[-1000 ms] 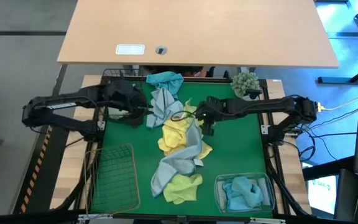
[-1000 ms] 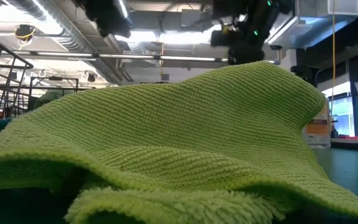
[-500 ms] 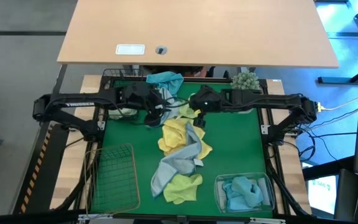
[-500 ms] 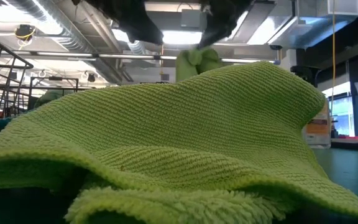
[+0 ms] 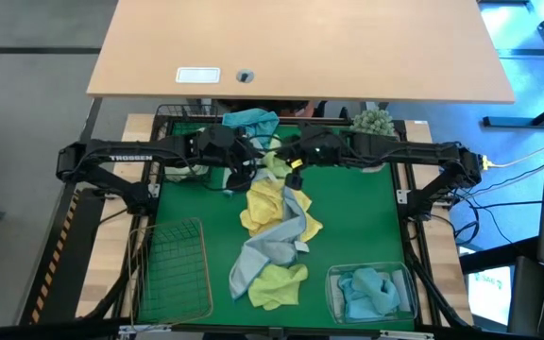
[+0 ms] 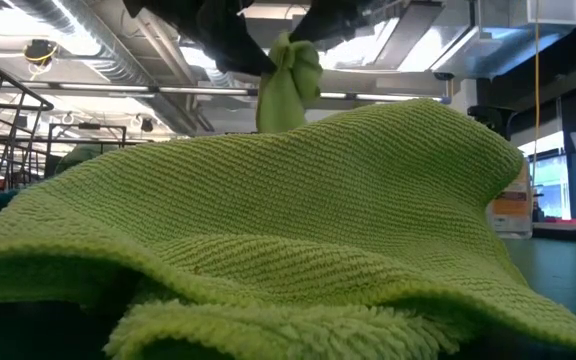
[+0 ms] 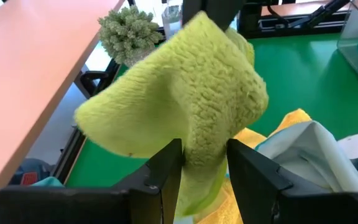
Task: Sort microfiber towel by color & place in baskets
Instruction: Put the top green microfiber cloth into the black wire basket
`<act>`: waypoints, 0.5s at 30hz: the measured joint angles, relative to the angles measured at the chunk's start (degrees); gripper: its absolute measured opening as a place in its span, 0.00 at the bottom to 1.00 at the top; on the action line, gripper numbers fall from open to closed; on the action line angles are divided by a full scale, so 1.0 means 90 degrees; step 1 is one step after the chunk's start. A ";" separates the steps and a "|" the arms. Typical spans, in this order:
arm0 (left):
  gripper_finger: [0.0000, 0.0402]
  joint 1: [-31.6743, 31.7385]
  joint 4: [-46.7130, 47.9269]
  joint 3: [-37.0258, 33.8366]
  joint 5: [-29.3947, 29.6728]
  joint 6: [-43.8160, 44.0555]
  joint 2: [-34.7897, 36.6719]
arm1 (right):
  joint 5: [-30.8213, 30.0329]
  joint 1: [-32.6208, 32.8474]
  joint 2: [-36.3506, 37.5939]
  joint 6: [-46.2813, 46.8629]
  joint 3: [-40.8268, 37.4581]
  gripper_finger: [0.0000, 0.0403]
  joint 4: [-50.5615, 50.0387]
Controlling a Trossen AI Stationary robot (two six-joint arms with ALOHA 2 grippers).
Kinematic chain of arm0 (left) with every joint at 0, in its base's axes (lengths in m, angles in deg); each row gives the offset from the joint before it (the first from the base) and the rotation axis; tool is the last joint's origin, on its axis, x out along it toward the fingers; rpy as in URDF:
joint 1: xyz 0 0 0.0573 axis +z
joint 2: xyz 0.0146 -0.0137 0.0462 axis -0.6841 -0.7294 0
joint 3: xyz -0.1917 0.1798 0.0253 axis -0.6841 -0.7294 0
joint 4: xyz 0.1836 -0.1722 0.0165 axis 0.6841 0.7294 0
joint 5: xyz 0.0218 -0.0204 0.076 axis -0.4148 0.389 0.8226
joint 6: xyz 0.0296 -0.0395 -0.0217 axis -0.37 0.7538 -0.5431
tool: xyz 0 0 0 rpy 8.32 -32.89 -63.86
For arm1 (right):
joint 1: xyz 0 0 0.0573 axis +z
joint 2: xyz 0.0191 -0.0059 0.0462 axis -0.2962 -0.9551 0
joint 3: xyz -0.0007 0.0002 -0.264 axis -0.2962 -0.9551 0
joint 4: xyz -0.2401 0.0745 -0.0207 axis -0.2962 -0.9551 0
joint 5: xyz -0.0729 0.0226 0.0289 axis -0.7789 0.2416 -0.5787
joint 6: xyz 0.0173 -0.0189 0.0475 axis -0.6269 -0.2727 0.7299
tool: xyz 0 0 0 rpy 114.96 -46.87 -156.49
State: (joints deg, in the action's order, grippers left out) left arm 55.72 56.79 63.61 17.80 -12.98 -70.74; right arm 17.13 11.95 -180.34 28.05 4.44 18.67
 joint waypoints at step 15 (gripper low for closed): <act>0.13 0.0000 -0.0257 0.0000 0.0226 0.0011 0.0001 | 0.0000 0.0000 0.0000 -0.0015 0.0003 0.02 0.0317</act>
State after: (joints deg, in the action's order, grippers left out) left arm 55.72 54.48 63.61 19.83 -12.88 -70.73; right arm 17.13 11.95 -180.34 27.92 4.46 21.52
